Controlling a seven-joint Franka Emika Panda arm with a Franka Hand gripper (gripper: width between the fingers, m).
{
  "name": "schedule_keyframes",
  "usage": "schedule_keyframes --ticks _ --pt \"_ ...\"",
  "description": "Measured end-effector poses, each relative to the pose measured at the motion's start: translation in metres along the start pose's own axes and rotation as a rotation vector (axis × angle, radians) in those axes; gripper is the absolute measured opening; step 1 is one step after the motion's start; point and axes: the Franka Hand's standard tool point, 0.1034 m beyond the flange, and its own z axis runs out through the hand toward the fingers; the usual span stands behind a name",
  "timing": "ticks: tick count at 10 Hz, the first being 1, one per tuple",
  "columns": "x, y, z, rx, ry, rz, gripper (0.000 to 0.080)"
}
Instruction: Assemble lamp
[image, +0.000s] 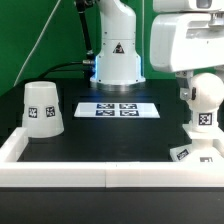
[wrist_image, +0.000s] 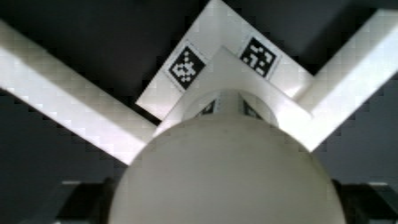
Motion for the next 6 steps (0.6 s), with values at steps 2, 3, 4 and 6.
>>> schedule_keyframes --ticks 2,3,4,6 --pt "0.0025 0.0007 -0.0002 -0.006 0.017 0.160 0.0579" --pt "0.0025 0.0012 -0.0004 -0.006 0.018 0.233 0.0579" --pt "0.0026 0.0018 -0.0006 -0.006 0.019 0.297 0.0579" --pt "0.0026 0.0021 -0.0007 -0.005 0.020 0.405 0.0579"
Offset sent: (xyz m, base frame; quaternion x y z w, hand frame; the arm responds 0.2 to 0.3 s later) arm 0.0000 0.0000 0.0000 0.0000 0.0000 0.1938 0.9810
